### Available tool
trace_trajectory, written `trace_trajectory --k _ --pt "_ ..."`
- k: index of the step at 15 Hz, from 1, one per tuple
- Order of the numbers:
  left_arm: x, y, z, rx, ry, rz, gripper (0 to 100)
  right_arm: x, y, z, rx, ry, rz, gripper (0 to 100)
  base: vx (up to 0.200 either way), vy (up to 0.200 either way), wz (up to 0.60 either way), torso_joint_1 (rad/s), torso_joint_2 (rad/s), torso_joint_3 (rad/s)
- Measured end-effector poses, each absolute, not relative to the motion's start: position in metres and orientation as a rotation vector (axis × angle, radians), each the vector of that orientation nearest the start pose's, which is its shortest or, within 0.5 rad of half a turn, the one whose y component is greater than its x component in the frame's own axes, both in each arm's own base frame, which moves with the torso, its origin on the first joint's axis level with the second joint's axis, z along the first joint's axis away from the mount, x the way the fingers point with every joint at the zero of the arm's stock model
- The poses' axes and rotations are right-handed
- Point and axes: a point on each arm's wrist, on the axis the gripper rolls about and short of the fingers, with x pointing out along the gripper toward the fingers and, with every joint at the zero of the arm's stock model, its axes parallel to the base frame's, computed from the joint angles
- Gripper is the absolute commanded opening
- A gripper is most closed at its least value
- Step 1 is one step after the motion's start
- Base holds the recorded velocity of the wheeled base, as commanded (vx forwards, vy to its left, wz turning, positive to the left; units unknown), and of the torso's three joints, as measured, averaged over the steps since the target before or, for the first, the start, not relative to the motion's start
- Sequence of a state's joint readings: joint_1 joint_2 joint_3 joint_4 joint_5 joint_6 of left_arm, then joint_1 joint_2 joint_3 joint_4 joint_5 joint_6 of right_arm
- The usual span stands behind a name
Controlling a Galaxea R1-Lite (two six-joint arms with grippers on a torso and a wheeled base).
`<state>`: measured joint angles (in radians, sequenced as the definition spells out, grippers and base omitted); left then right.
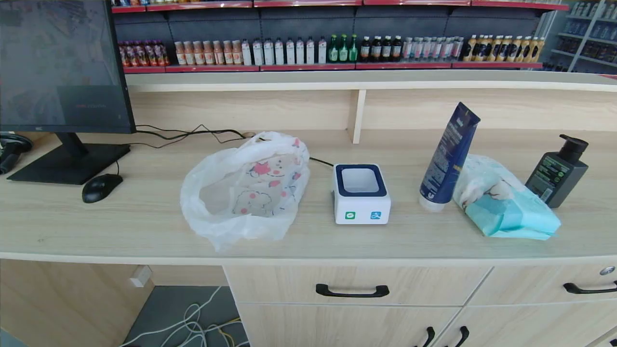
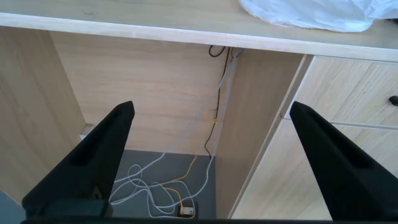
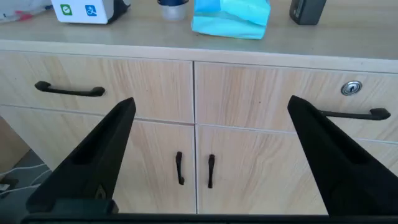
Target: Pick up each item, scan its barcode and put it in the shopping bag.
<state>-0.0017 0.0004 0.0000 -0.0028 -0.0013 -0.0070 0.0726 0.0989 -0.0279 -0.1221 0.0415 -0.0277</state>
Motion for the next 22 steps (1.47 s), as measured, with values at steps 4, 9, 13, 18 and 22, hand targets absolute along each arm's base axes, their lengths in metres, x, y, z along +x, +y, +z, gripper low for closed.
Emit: trace_trajectory --k 4,9,13,18,22 --pt "-0.023 0.000 0.076 -0.006 -0.002 -0.003 100 -0.009 0.000 0.149 -0.016 -0.228 0.126 100 0.000 0.000 0.00 0.000 0.00 0.000" --pt "-0.023 0.000 0.076 -0.006 -0.002 -0.003 100 0.056 0.007 0.212 0.006 -0.449 0.138 100 0.000 0.000 0.00 0.000 0.00 0.000" --pt "-0.023 0.000 0.076 -0.006 -0.002 -0.003 100 0.129 0.021 0.218 0.017 -0.436 0.192 100 0.000 0.000 0.00 0.000 0.00 0.000" --pt "-0.023 0.000 0.076 -0.006 -0.002 -0.003 100 0.181 0.054 0.199 -0.006 -0.309 0.306 100 0.000 0.000 0.00 0.000 0.00 0.000" --pt "-0.023 0.000 0.076 -0.006 -0.002 -0.003 100 0.217 0.070 0.199 0.011 -0.293 0.289 100 0.000 0.000 0.00 0.000 0.00 0.000"
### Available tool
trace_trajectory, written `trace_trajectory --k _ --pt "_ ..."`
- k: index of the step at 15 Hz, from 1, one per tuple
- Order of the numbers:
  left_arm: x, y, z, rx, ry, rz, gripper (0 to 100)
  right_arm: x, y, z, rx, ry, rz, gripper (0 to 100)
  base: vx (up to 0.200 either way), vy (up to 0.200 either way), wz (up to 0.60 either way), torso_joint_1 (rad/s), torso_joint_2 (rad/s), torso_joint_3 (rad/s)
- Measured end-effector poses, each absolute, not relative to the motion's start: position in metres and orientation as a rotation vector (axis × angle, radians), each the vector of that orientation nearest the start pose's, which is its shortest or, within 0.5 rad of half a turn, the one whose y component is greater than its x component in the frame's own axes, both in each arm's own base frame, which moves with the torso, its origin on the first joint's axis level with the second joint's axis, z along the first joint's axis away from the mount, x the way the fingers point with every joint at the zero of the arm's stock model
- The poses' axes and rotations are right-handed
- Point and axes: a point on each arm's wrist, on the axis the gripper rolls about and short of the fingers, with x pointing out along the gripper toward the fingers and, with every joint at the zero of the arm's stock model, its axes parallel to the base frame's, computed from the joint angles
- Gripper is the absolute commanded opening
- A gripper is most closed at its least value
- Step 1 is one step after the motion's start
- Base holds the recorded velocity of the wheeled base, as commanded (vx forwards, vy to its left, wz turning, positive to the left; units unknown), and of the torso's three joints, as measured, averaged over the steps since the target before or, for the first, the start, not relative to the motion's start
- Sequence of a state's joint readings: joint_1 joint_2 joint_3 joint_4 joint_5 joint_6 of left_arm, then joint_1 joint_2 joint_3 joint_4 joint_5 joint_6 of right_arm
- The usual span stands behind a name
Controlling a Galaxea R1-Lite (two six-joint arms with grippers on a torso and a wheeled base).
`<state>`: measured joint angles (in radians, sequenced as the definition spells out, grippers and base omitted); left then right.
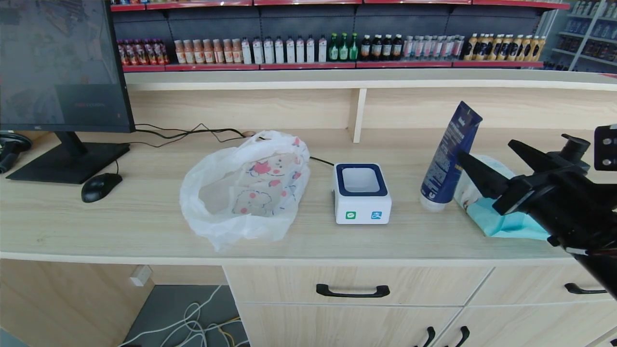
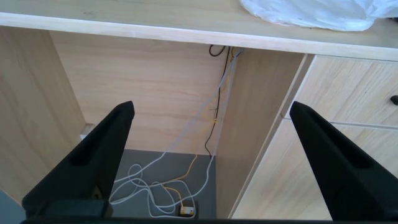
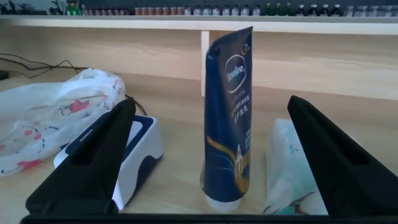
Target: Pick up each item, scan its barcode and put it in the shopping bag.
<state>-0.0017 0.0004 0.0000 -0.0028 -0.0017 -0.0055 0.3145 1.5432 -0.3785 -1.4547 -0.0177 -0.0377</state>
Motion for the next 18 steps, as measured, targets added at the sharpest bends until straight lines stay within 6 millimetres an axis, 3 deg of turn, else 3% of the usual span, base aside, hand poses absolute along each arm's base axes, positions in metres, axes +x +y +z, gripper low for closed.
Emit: trace_trajectory --k 6,18 --pt "-0.023 0.000 0.076 -0.006 -0.002 -0.003 100 0.267 0.086 0.195 0.055 -0.288 0.211 100 0.000 0.000 0.00 0.000 0.00 0.000" --pt "-0.023 0.000 0.076 -0.006 -0.002 -0.003 100 0.301 0.090 0.173 0.122 -0.226 0.202 100 0.000 0.000 0.00 0.000 0.00 0.000"
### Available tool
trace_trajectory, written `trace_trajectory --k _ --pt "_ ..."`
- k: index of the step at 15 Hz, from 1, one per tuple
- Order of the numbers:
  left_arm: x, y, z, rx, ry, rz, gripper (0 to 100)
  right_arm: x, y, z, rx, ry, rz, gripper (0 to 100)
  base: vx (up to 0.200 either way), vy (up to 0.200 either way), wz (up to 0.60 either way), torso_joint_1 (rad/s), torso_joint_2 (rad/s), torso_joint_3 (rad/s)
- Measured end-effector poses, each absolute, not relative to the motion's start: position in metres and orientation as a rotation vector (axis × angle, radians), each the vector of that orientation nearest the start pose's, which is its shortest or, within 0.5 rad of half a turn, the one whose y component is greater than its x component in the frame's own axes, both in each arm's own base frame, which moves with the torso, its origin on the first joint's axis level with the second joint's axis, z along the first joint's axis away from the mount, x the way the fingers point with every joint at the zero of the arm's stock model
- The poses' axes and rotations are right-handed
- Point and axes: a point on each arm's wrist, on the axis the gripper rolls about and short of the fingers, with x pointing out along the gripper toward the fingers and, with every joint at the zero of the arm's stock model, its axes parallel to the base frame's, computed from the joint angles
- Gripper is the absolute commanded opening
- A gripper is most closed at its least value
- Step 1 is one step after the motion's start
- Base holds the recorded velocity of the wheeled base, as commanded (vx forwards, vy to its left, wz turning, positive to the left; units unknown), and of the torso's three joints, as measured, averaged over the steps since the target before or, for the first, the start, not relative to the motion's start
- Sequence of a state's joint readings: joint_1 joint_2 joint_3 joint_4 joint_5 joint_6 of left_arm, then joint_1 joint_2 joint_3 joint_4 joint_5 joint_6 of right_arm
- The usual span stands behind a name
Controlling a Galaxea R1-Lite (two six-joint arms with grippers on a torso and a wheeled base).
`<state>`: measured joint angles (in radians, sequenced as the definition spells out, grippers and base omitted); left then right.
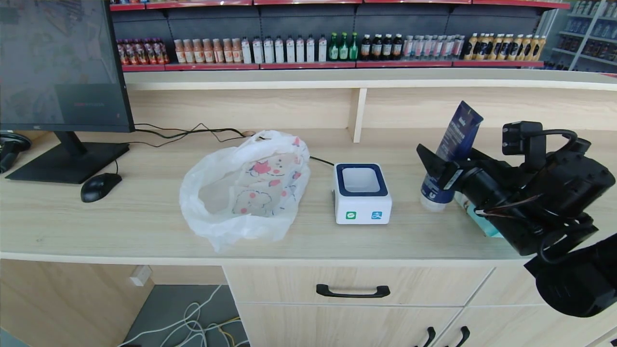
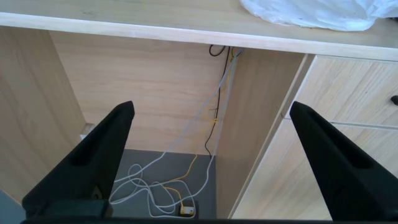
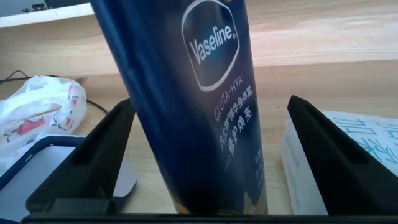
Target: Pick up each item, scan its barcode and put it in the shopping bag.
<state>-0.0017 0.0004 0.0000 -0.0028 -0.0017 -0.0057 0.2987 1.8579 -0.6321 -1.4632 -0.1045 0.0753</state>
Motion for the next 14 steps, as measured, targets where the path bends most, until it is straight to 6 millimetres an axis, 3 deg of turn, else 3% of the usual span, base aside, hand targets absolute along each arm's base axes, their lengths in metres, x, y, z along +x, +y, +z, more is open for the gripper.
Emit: trace_trajectory --k 14 --pt "-0.023 0.000 0.076 -0.006 -0.002 -0.003 100 0.308 0.093 0.148 0.106 -0.144 0.204 100 0.000 0.000 0.00 0.000 0.00 0.000"
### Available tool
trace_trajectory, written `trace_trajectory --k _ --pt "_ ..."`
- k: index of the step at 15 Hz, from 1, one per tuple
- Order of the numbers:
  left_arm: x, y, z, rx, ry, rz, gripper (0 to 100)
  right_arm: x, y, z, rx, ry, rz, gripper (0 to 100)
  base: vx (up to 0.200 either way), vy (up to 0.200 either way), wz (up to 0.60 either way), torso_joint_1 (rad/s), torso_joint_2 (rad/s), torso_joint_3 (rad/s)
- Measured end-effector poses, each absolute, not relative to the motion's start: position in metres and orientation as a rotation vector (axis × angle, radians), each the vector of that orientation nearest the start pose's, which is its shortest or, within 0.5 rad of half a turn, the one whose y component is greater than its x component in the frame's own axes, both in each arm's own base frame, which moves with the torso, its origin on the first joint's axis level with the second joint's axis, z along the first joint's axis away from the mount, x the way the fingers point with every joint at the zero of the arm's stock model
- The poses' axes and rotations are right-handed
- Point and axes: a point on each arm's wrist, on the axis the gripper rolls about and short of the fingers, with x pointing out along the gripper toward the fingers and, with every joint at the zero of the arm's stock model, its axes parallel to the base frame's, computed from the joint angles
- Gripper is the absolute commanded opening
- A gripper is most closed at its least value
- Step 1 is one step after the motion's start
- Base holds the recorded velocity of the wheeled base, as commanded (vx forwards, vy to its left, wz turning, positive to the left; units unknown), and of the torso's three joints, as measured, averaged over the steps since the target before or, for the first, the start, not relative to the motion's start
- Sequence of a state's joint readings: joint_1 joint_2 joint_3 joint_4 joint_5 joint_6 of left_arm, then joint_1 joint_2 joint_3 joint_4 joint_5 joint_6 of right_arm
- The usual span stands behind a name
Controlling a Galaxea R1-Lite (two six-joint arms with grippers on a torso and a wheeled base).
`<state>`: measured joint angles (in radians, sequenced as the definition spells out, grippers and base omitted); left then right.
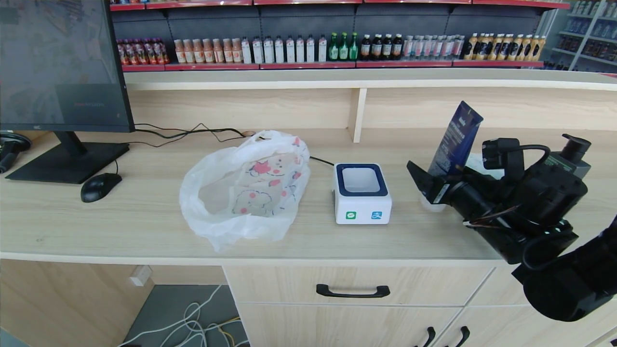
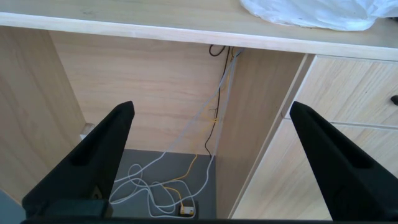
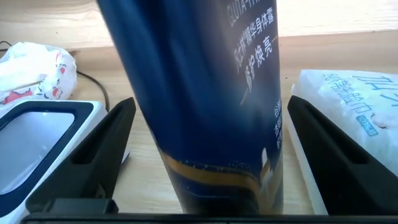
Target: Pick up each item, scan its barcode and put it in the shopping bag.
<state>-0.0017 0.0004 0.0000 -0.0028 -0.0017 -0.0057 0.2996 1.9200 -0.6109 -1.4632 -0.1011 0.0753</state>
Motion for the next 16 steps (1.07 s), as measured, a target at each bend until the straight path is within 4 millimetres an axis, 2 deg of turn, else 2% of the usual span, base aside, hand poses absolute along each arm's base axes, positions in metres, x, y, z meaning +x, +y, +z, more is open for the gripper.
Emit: trace_trajectory --k 1,2,13,16 --pt "-0.023 0.000 0.076 -0.006 -0.002 -0.003 100 0.308 0.093 0.148 0.105 -0.143 0.204 100 0.000 0.000 0.00 0.000 0.00 0.000" --pt "-0.023 0.000 0.076 -0.006 -0.002 -0.003 100 0.309 0.093 0.147 0.105 -0.142 0.204 0 0.000 0.000 0.00 0.000 0.00 0.000" --pt "-0.023 0.000 0.076 -0.006 -0.002 -0.003 100 0.307 0.093 0.150 0.109 -0.155 0.206 0 0.000 0.000 0.00 0.000 0.00 0.000" --pt "-0.023 0.000 0.076 -0.006 -0.002 -0.003 100 0.303 0.092 0.162 0.107 -0.191 0.207 0 0.000 0.000 0.00 0.000 0.00 0.000"
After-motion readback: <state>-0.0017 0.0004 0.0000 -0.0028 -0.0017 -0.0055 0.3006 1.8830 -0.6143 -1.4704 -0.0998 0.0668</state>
